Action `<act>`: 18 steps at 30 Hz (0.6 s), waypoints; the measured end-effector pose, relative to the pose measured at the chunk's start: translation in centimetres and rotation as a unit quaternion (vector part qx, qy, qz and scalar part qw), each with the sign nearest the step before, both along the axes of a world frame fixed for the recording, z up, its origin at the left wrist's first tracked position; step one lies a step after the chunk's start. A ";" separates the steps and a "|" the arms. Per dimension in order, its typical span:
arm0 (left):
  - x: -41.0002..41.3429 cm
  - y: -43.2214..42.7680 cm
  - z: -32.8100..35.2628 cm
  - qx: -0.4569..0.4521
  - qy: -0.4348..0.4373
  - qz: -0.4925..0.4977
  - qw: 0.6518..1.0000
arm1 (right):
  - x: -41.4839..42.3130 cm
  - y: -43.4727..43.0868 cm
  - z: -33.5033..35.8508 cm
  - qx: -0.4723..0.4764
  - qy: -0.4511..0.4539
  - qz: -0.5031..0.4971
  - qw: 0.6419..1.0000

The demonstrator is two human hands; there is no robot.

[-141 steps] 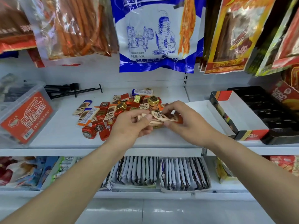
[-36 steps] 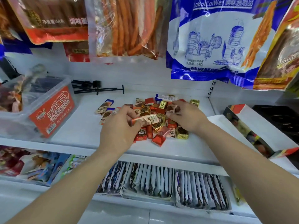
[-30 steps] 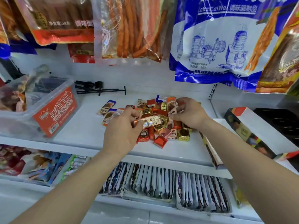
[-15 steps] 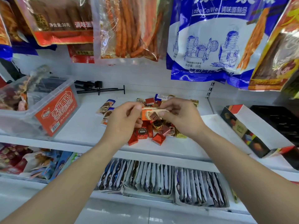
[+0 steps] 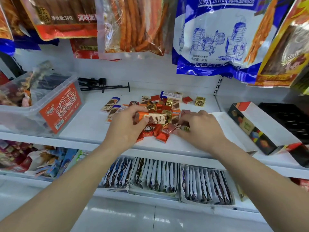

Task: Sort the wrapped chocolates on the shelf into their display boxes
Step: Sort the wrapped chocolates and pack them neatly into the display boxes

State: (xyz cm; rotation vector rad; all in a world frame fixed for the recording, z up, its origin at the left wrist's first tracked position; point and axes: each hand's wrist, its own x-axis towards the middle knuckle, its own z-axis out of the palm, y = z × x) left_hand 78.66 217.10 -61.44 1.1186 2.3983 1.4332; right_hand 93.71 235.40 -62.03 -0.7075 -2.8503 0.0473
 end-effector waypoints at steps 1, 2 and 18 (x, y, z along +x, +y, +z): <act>0.2 0.1 -0.1 -0.002 0.009 0.004 1.000 | 0.1 0.2 0.0 -0.006 0.005 -0.012 1.000; 0.3 0.1 -0.2 -0.003 0.015 0.008 1.000 | 0.1 0.5 0.0 -0.018 0.008 -0.015 1.000; -0.1 0.7 -0.8 0.034 -0.040 0.051 0.997 | -2.3 1.4 0.5 -0.149 0.040 -0.133 0.979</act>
